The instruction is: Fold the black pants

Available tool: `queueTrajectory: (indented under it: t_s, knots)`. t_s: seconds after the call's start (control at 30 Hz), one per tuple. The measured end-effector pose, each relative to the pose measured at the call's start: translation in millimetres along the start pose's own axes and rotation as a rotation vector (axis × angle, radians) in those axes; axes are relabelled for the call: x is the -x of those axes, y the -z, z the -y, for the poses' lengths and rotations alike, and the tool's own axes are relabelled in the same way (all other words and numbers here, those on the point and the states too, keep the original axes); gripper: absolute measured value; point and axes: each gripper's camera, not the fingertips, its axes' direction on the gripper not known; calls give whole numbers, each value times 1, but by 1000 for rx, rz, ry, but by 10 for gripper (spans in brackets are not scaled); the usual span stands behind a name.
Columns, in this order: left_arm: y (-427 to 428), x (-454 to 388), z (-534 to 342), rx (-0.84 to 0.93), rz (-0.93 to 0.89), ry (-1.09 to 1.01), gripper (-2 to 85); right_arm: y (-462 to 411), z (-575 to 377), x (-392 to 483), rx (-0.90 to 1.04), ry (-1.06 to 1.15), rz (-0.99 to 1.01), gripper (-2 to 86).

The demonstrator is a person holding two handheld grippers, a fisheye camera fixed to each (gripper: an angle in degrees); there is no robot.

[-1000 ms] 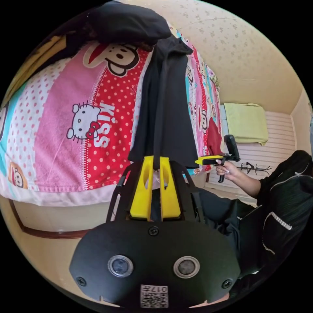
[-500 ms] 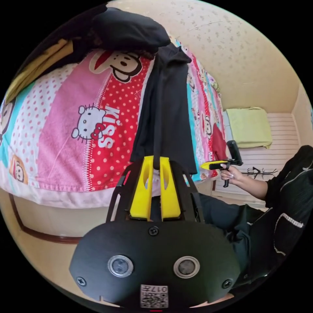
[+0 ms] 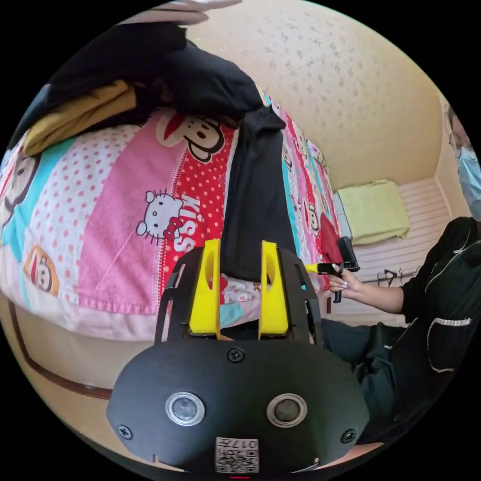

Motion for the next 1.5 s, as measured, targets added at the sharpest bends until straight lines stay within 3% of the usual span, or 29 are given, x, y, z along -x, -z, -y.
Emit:
queueTrajectory:
  t_s: [0.13, 0.27, 0.43, 0.73, 0.9, 1.03, 1.3, 1.5]
  knots:
    - [-52, 12, 26, 188, -12, -50, 133, -11, -2, -12, -75, -61, 70, 112]
    - [-75, 10, 34, 250, 67, -58, 106, -18, 7, -25, -100, -135, 140, 75]
    - [-65, 15, 38, 292, -219, 85, 41, 3, 12, -6, -50, -106, 156, 40]
    - [-33, -90, 7, 320, -31, -83, 38, 80, -20, 86, 53, -46, -43, 29]
    - [-74, -75, -52, 396, 24, 83, 45, 44, -49, 62, 136, -102, -134, 47]
    - [-81, -68, -78, 310, -18, 189, 53, 36, -45, 36, 141, -154, -92, 71]
    - [-11, -88, -92, 229, 44, 191, 67, 124, -41, 38, 120, -132, -133, 98]
    - [2, -151, -20, 95, 136, -133, 74, 192, 3, 41, -9, -87, -217, 109]
